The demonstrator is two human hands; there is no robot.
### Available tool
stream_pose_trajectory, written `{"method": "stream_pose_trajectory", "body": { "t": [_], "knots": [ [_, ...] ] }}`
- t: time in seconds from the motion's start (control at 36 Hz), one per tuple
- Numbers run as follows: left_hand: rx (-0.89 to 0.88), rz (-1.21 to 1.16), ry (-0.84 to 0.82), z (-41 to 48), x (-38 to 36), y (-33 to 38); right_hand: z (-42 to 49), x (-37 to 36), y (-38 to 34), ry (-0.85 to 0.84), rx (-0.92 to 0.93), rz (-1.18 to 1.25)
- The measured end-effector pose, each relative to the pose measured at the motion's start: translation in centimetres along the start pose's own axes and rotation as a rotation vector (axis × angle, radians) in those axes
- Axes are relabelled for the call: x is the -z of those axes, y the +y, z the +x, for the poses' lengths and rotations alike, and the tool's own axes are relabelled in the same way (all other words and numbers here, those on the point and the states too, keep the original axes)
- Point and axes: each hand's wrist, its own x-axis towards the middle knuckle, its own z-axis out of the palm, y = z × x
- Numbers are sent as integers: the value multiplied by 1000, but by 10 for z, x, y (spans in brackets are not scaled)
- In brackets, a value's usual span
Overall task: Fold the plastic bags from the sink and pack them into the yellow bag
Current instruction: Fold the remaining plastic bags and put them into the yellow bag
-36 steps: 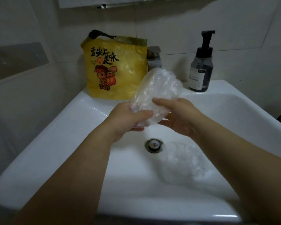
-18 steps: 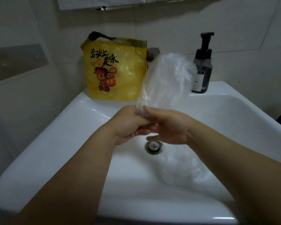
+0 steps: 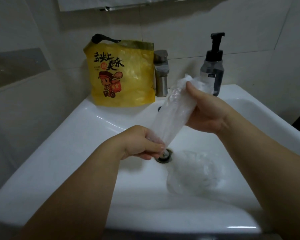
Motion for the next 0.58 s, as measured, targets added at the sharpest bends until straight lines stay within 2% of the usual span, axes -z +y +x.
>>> {"method": "stream_pose_trajectory", "body": {
  "t": [0.08,0.17,0.28,0.42,0.5,0.58],
  "knots": [
    [-51,7,-13,0,1,1,-1,-4,4,-18,-25,-127],
    [-154,-146,6,0,4,10,0,-8,10,-87,-96,-235],
    [-251,-321,161,2,3,16,-2,-14,16,-200,-142,-323],
    [-278,-440,346,7,10,13,1,-13,13,64,-45,-255],
    [-234,-483,316,8,11,13,3,-13,15,158,13,-255],
    [-203,-527,219,6,12,16,1,-15,15,157,49,-253]
  ]
}}
